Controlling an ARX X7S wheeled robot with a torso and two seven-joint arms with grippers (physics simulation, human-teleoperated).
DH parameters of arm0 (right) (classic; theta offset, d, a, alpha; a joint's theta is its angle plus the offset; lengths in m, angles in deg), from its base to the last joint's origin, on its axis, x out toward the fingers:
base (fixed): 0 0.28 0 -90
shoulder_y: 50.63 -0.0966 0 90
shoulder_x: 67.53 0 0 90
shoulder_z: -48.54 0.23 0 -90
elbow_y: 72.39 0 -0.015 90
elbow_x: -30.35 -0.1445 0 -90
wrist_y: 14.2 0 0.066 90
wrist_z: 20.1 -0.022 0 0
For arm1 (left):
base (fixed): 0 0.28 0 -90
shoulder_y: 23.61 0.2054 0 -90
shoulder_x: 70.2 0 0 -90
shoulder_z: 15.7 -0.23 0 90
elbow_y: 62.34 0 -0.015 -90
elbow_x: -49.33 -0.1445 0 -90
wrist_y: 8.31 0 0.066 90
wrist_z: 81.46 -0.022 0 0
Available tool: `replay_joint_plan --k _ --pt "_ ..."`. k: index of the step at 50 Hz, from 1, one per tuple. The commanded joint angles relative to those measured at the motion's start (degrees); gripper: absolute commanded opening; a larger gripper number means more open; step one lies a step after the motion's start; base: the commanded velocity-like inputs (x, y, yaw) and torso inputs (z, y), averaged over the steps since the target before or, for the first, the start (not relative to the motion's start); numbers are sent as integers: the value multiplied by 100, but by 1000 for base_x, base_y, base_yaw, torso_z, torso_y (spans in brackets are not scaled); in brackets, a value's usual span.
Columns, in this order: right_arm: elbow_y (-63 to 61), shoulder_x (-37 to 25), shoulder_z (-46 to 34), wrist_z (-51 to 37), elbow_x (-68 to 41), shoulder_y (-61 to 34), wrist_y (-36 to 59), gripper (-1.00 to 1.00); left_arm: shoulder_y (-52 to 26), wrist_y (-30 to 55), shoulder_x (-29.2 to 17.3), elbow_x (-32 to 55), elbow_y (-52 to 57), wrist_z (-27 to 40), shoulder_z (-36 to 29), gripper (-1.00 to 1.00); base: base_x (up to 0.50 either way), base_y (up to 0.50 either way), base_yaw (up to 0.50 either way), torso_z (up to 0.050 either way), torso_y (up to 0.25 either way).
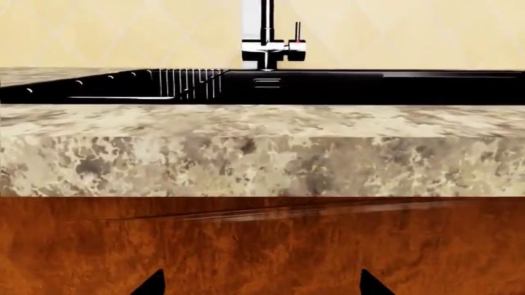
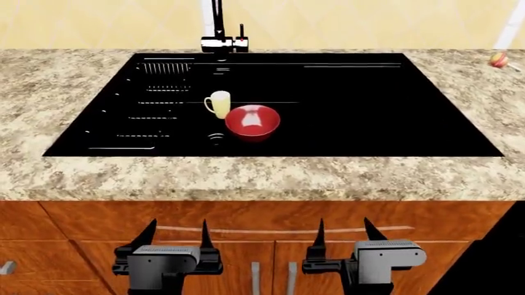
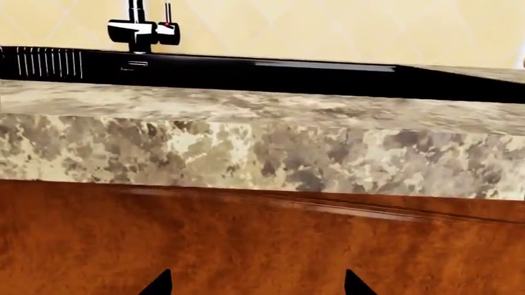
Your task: Pick the cup and bowl from the sink and place them on the counter for drying.
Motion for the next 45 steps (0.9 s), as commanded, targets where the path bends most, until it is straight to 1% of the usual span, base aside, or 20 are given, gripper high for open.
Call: replay_joint_plan --k 1,25,29,37,42,45 --pt "1 -43 -50 -79 -44 -9 52 100 -23 3 -53 108 -2 34 -41 100 82 0 0 50 0" --pt "33 -115 -109 -196 -165 -21 -22 100 -9 -129 -146 156 -7 115 -175 100 4 0 0 50 0" --pt "34 -121 -107 -218 -200 -14 -37 100 6 -65 -151 311 62 85 -158 100 0 0 0 45 0" --pt "39 -136 -123 -245 -257 -10 -60 100 14 -177 -181 207 44 156 -219 100 0 0 0 0 0" --pt "37 -150 -144 -265 -272 -13 -56 100 27 -239 -186 373 37 106 -188 100 0 0 0 0 0" --pt "39 -151 -141 -178 -380 -12 -156 100 21 -56 -232 364 202 124 -236 100 0 0 0 0 0"
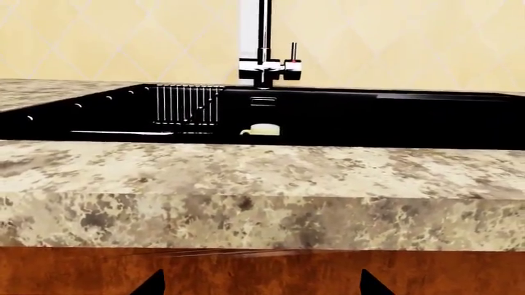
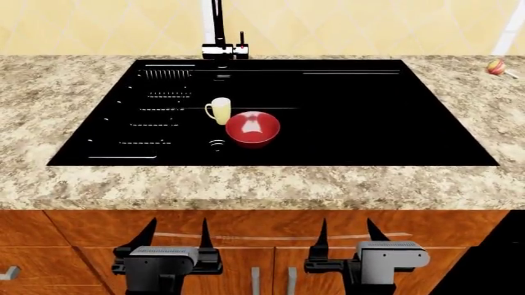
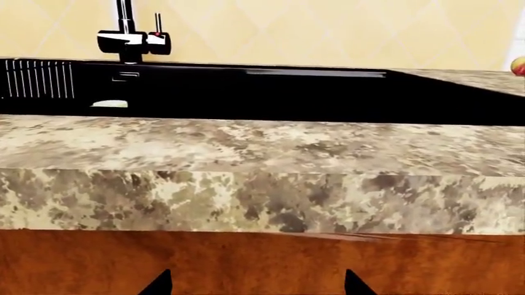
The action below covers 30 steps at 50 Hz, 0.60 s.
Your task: Pick the cup and bowl from the sink and place them on the counter for drying.
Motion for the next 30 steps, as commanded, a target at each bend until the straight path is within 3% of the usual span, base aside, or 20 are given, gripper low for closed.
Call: replay_joint_plan --k 1,4,11,18,23,30 --pt "11 -10 14 90 -239 8 -166 100 -23 131 -58 85 96 24 -52 100 0 0 0 0 0" --pt "-545 -50 61 -4 -340 168 57 100 18 509 -201 120 480 59 -49 100 0 0 0 0 0" --pt "-2907 -636 100 -310 -465 198 2493 100 -195 2476 -677 601 2219 349 109 100 0 0 0 0 0" --pt "-4437 -984 415 -445 -1041 -171 4390 100 -473 4036 -998 1300 3546 579 429 100 0 0 0 0 0" --pt "-5015 -1193 825 -382 -1658 -880 5643 100 -1198 5124 -1108 2030 3999 714 843 100 0 0 0 0 0" --pt "-5158 -1349 1881 24 -2944 -2249 7277 100 -2443 6401 -1145 2442 3815 974 768 100 0 0 0 0 0"
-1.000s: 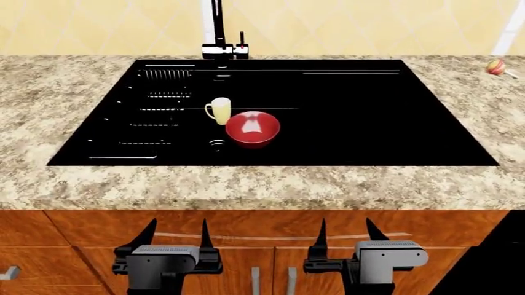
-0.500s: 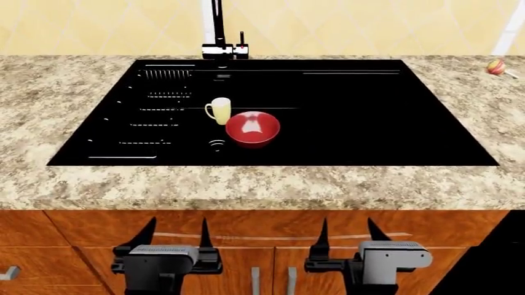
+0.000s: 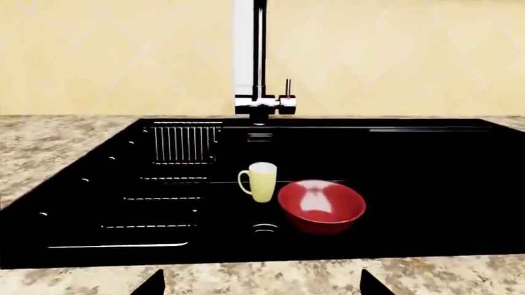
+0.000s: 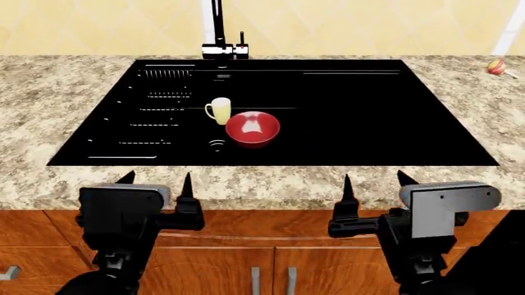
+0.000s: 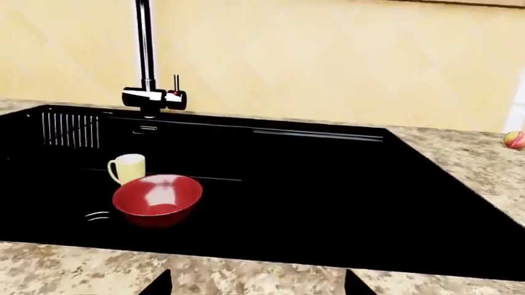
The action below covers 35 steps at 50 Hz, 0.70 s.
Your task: Pick the cup and bowl from the sink and place them on the counter for drying.
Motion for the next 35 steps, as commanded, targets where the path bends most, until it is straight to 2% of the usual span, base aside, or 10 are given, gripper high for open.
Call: replay_joint_plan --k 1,3,10,19,20,23,35 --pt "-805 -370 1169 377 -1564 -1687 2624 100 -1597 2286 -150 1065 428 316 363 100 0 0 0 0 0" --pt "-554 -274 1451 536 -1783 -1951 2649 100 -1932 2465 -102 1175 261 290 355 100 0 0 0 0 0" --pt "367 -438 1499 713 -2068 -3106 3246 100 -2993 2832 -87 1239 -635 114 148 100 0 0 0 0 0" --pt "1667 -743 757 1021 -1798 -4081 3105 100 -3951 2706 16 945 -1876 -133 -352 100 0 0 0 0 0" --pt "1738 -886 436 1199 -1758 -4223 3031 100 -4049 2700 16 925 -1980 -164 -391 100 0 0 0 0 0" --pt "1841 -883 436 1132 -1770 -4518 3194 100 -4220 2659 33 853 -2226 -204 -492 100 0 0 0 0 0" --pt "1999 -997 438 1267 -1728 -4278 2859 100 -4412 2876 56 955 -2252 -146 -466 100 222 0 0 0 0"
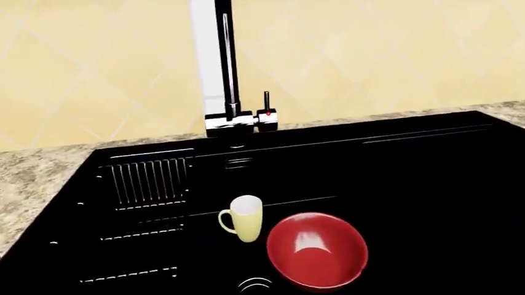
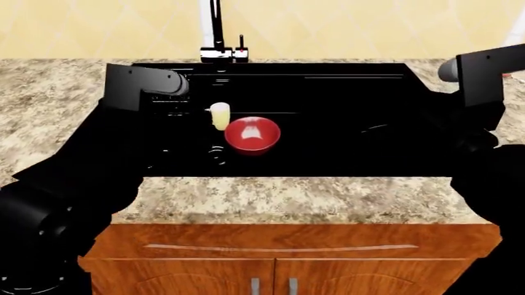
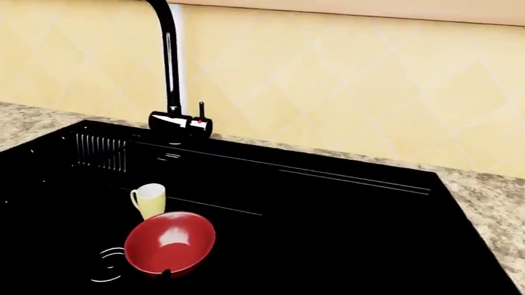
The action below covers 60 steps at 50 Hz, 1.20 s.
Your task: Pick the cup and bowl from the sink and place them on the counter for drying.
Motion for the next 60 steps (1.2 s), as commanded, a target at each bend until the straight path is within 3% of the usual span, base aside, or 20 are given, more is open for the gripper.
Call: replay_joint_plan --k 1,60 --pt "341 -131 -102 153 -15 -228 -72 100 -423 202 10 42 -288 -18 -90 100 297 0 0 0 0" --pt "424 -94 -40 46 -139 65 -341 100 -163 114 -146 120 -257 3 -359 100 336 0 0 0 0"
